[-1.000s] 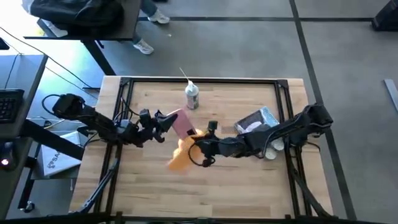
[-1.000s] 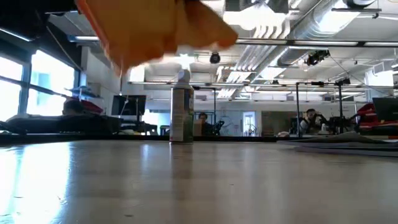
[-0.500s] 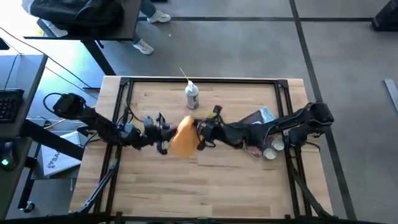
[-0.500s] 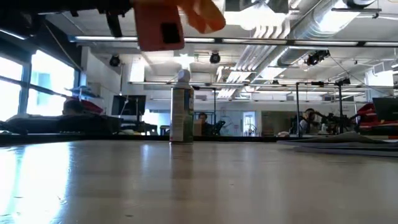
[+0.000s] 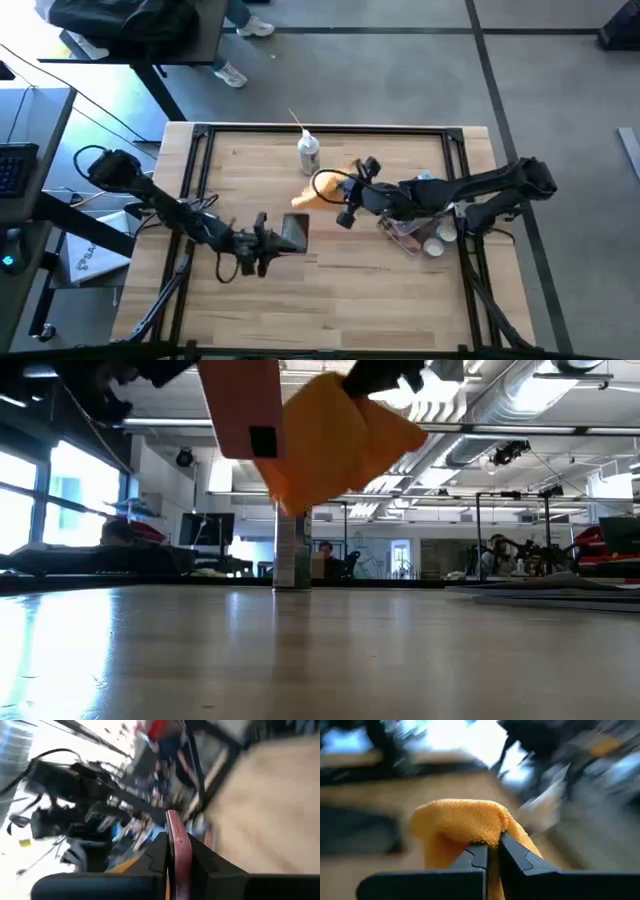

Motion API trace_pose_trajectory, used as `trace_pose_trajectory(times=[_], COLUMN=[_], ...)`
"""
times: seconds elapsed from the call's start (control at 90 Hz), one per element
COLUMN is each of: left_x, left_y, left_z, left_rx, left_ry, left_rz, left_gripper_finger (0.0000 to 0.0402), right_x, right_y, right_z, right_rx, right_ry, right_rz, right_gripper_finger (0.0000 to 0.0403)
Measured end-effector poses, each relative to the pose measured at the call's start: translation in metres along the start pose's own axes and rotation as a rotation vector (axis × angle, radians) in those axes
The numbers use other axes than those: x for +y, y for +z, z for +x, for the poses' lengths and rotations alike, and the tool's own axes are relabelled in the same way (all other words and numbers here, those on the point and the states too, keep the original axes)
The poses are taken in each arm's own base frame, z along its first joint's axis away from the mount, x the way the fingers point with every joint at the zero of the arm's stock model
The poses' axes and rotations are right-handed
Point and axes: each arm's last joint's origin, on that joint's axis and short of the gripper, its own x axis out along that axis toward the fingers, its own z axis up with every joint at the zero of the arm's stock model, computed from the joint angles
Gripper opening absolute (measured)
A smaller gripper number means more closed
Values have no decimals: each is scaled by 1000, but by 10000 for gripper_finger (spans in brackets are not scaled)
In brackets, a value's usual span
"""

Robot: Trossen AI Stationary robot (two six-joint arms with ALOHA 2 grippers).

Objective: Apply microfiber cloth
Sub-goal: Wipe the back and front of the cellphone using the orange microfiber cloth

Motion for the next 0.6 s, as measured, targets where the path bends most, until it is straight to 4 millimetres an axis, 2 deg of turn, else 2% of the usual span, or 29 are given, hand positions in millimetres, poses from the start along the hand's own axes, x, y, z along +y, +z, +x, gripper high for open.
trace_pose_trajectory(times=[0.144,0.311,0.411,0.6], left_x=[-24,-49,-57,-65], left_y=[-2,-10,-13,-8], left_z=[19,34,38,36], left_rx=[149,200,214,199], left_ry=[-135,-207,-196,-204], left_rz=[231,551,567,591], left_gripper_finger=[15,15,15,15], right_x=[6,25,39,60], right_y=[-13,-28,-35,-44], right_z=[26,60,71,73], right_rx=[97,106,82,56], right_ry=[144,313,419,495], right_rz=[6,-79,-145,-248], right_gripper_finger=[0,0,0,0])
